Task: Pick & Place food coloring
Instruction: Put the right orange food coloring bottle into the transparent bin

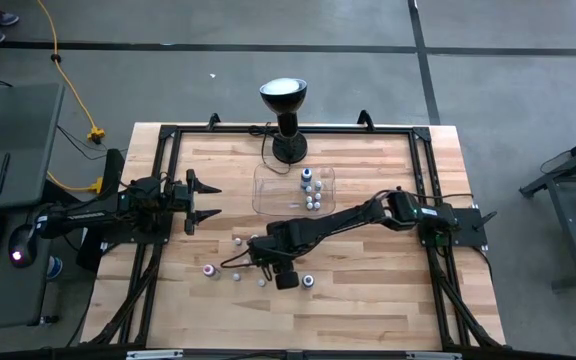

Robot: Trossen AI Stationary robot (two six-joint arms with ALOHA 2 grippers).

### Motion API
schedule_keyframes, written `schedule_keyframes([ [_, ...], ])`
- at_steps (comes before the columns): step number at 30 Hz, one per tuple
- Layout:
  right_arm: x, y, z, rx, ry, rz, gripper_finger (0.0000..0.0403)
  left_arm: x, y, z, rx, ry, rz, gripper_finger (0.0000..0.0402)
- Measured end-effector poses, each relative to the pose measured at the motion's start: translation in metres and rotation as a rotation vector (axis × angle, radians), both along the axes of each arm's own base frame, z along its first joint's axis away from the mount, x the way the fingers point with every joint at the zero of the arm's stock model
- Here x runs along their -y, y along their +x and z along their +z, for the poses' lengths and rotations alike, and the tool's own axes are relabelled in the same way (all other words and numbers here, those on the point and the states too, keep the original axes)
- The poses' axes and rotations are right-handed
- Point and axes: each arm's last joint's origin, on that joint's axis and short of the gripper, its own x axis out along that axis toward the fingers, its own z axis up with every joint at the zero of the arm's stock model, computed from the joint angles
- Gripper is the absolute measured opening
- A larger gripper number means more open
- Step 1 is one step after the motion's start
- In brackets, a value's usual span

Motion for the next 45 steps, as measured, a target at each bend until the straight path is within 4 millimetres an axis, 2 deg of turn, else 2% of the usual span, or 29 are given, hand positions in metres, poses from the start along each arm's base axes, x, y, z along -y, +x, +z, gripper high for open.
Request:
schedule_keyframes([
  [45, 0.0, -0.0022, -0.0014, -0.026, -0.003, 0.004, 0.005, 0.0, 0.0, -0.0001, 0.0, 0.0, 0.0, 0.0278],
])
